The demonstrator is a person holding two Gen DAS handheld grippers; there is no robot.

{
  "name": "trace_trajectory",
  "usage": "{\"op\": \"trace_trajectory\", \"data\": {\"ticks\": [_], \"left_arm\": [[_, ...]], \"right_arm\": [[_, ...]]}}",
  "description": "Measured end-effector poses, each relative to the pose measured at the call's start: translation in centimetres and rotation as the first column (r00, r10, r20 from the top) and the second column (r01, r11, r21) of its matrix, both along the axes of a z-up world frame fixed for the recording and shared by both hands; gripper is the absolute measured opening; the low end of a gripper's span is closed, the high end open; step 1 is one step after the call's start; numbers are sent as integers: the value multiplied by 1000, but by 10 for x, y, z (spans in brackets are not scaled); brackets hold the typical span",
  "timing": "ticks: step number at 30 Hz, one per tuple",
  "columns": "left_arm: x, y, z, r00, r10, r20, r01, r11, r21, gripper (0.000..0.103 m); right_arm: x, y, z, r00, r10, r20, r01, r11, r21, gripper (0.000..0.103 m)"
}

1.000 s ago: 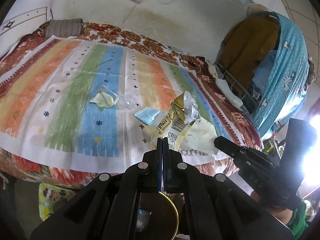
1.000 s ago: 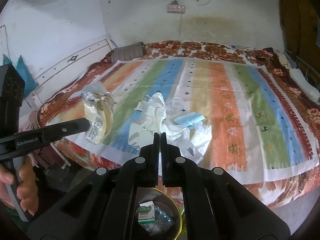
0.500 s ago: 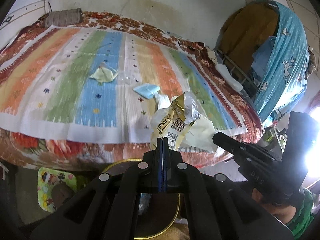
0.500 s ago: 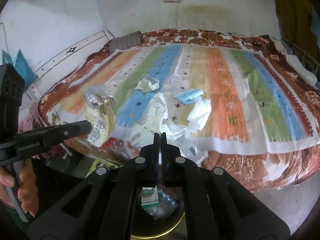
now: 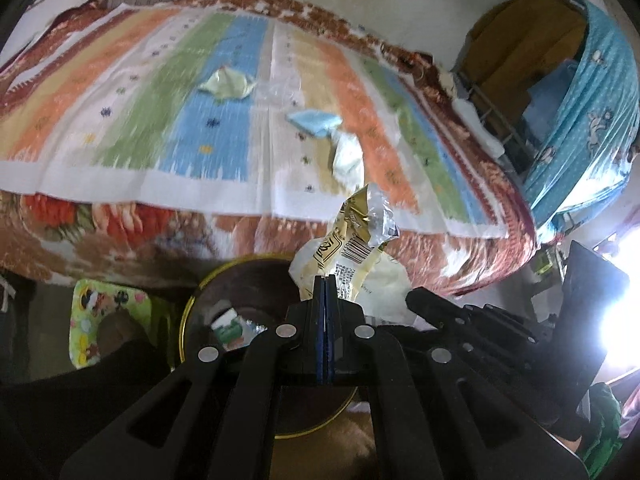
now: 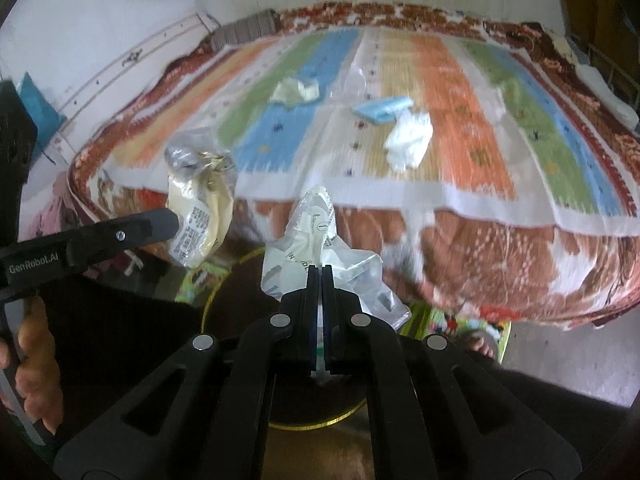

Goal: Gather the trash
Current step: 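Lift and carry the white bag and gold wrapper with both tools over the bin, then open both tools to drop the bag and wrapper into the bin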

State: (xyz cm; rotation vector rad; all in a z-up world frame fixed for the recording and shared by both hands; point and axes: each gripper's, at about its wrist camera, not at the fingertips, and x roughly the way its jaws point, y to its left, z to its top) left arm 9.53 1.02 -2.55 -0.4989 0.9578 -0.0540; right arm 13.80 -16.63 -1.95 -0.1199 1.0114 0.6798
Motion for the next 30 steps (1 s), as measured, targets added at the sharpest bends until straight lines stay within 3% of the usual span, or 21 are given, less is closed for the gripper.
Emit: {"op": "trace_trajectory", "data": {"ticks": [3, 7, 11, 16, 18, 20, 22, 25, 30], "left_arm": [[1, -1, -2, 1000, 3, -11, -2, 1000, 16, 0], [8, 0, -18, 996, 17, -85, -15, 1000, 27, 0], [16, 0, -47, 977, 33, -212, -35, 999, -6, 0], [22, 7, -59, 961, 73, -266, -79, 997, -13, 0], [23, 11, -60, 961, 82, -266, -101, 993, -57, 17], [22, 12, -55, 965, 92, -246, -106, 993, -47, 27], [21, 13, -52, 968, 97, -233, -110, 993, -45, 28], [20, 15, -45, 972, 104, -209, -119, 991, -60, 29], [24, 25, -29, 981, 110, -160, -125, 989, -82, 39]], "right_arm": [[-3, 3, -11, 999, 6, -33, -7, 999, -31, 1], [0, 1, -20, 997, -22, -68, 20, 999, -35, 1], [5, 3, -34, 993, -36, -109, 28, 997, -66, 1], [11, 12, -53, 979, -36, -202, 15, 994, -104, 2], [11, 15, -57, 974, -29, -224, 6, 994, -105, 3], [12, 17, -59, 972, -29, -233, 5, 995, -102, 12], [13, 16, -57, 972, -34, -232, 13, 996, -93, 29], [14, 13, -53, 973, -44, -227, 27, 997, -78, 33], [22, 5, -47, 974, -64, -219, 53, 997, -59, 37]]}}
